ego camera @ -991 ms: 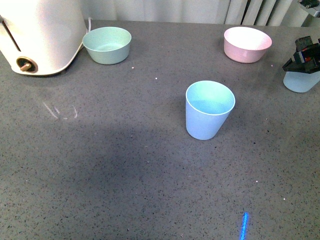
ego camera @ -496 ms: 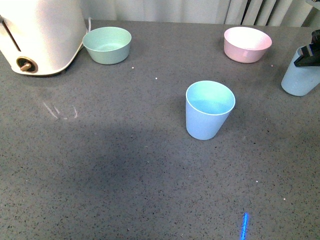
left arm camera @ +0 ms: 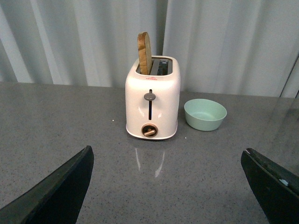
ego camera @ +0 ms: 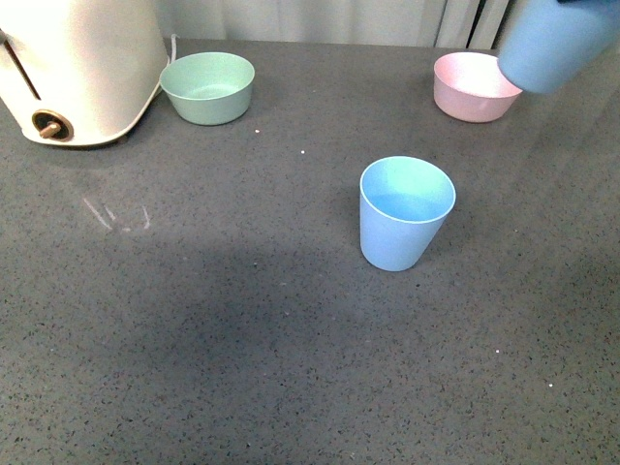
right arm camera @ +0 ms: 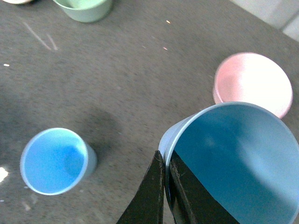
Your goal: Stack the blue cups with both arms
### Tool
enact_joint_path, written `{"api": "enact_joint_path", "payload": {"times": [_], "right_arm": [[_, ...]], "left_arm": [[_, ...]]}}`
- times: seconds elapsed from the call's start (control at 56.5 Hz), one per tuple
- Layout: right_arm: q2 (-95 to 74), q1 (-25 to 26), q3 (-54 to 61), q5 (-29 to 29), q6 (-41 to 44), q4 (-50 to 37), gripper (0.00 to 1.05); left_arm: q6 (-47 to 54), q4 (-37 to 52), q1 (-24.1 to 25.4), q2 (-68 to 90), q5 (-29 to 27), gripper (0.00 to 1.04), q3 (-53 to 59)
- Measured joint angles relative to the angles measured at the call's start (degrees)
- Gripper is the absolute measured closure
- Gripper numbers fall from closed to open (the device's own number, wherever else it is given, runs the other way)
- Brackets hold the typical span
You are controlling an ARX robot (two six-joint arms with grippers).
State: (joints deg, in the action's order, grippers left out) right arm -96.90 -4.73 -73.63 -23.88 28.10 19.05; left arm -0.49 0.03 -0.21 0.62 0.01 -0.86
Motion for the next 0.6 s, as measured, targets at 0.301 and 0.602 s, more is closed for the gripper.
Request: {"api": "enact_joint_path", "payload": {"times": [0.301,0.602], "right_arm": [[3.08,-11.56,5.18,-0.33,-2.99,-0.07,1.03],[4.44,-14.8,9.35,0.44,-2.89,0.59,1.03]], "left_arm": [[0.0,0.0,0.0,0.0,0.0,0.09,0.0],[0.0,0.0,0.0,0.0,0.0,0.09,0.0]]}}
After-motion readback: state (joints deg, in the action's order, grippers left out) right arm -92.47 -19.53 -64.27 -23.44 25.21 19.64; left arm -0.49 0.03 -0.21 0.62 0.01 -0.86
